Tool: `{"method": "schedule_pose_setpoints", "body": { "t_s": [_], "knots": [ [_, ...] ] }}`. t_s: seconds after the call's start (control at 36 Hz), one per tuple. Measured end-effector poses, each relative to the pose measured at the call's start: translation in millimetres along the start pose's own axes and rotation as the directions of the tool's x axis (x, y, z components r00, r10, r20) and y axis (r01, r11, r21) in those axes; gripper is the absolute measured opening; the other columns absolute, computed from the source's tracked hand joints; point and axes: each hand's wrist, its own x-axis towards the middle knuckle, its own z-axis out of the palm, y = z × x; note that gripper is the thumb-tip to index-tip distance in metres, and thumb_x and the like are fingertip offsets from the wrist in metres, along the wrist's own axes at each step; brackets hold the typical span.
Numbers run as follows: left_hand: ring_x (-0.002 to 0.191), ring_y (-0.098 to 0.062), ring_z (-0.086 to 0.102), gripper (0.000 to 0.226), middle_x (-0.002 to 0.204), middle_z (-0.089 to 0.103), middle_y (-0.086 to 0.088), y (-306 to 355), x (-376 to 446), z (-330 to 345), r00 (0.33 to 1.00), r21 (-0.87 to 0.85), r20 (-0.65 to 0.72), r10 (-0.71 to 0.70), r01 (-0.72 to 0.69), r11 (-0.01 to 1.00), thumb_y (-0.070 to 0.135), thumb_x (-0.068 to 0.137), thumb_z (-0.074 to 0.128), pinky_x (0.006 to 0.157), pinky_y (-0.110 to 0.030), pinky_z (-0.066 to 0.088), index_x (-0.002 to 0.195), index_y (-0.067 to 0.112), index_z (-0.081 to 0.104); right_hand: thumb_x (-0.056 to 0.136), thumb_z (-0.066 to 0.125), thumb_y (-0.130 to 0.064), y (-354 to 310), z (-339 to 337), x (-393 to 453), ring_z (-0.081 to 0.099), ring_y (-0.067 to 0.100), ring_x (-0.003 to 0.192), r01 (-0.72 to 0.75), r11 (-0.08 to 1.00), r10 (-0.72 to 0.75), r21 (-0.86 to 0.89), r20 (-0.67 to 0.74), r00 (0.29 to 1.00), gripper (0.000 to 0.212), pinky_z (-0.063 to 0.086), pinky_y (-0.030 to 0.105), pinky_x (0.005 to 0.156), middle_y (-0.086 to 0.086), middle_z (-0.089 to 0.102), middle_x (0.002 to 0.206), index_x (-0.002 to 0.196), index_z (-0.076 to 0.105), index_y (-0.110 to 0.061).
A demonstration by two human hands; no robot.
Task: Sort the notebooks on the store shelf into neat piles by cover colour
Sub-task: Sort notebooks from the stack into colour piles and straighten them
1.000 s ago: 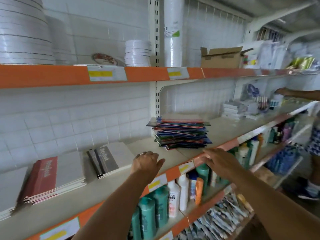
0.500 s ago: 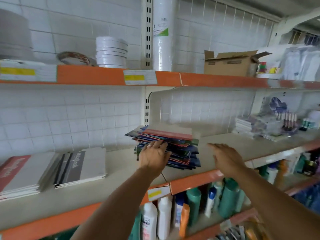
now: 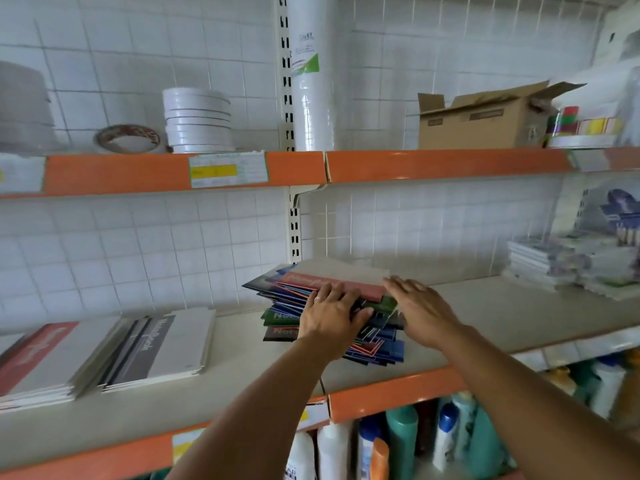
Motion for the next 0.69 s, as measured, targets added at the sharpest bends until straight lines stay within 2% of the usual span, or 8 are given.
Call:
{"method": "schedule_pose_setpoints", "body": {
  "t_s": [0.17,0.33,0.44,0.53,0.64,0.69],
  "knots": [
    [0.145,-0.027,0.019,0.053,0.151,0.035,-0.005,-1.4,0.1,-2.8,0.999,-0.055,-0.038,0.004,-0.006,0.998,0.059,0.096,0.032,0.118,-0.041,0.010,0.134,0.023,0.042,0.086,0.058,-0.001,-3.8,2.5,12.8,0.008,0.019,0.147,0.057,0.998,-0.056,-0.028,0.039,0.998,0.095,0.007,0.039,0.121,-0.002,0.002,0.161,0.153,-0.005,-0.026],
    [0.133,-0.025,0.039,0.046,0.135,0.052,-0.005,0.1,-4.9,-5.9,0.999,-0.092,-0.038,-0.015,0.012,0.996,0.060,0.094,0.036,0.114,-0.043,0.025,0.120,0.024,0.047,0.087,0.060,-0.007,-5.4,-0.2,12.8,0.014,0.018,0.146,0.121,0.991,-0.118,-0.061,0.041,0.992,0.090,0.006,0.039,0.119,0.000,0.019,0.158,0.153,0.002,-0.026],
    [0.137,-0.024,0.033,0.056,0.146,0.041,-0.005,0.7,-10.3,-8.8,0.993,-0.059,-0.100,-0.058,0.053,0.997,0.060,0.095,0.033,0.114,-0.041,0.023,0.135,0.022,0.039,0.084,0.065,-0.011,-3.6,-1.7,9.1,0.033,0.020,0.136,0.180,0.980,-0.184,-0.086,-0.049,0.982,0.089,0.014,0.037,0.117,0.001,0.041,0.146,0.152,0.010,-0.024],
    [0.139,-0.024,0.029,0.063,0.151,0.033,-0.005,0.0,-15.1,-6.9,0.977,-0.041,-0.174,-0.123,0.117,0.992,0.059,0.095,0.032,0.114,-0.040,0.022,0.145,0.020,0.030,0.085,0.059,-0.007,-1.7,-4.0,4.2,0.036,0.020,0.130,0.234,0.965,-0.249,-0.122,-0.129,0.960,0.080,0.018,0.034,0.114,-0.002,0.044,0.139,0.151,0.018,-0.024],
    [0.131,-0.021,0.038,0.059,0.144,0.040,-0.001,5.1,-20.5,-5.7,0.949,-0.076,-0.241,-0.203,0.190,0.979,0.057,0.095,0.033,0.110,-0.039,0.029,0.142,0.021,0.032,0.088,0.051,-0.006,6.1,-5.1,-4.0,0.040,0.019,0.119,0.304,0.940,-0.327,-0.152,-0.163,0.931,0.055,0.027,0.031,0.106,-0.001,0.048,0.122,0.140,0.043,-0.025],
    [0.131,-0.021,0.038,0.056,0.144,0.040,-0.001,11.7,-22.5,-6.2,0.940,-0.081,-0.255,-0.227,0.213,0.974,0.054,0.097,0.033,0.109,-0.038,0.029,0.143,0.020,0.031,0.089,0.050,-0.005,12.0,-6.3,-7.4,0.041,0.018,0.117,0.313,0.941,-0.332,-0.129,-0.179,0.926,0.047,0.030,0.028,0.102,-0.002,0.049,0.122,0.133,0.050,-0.023]
  ]
}}
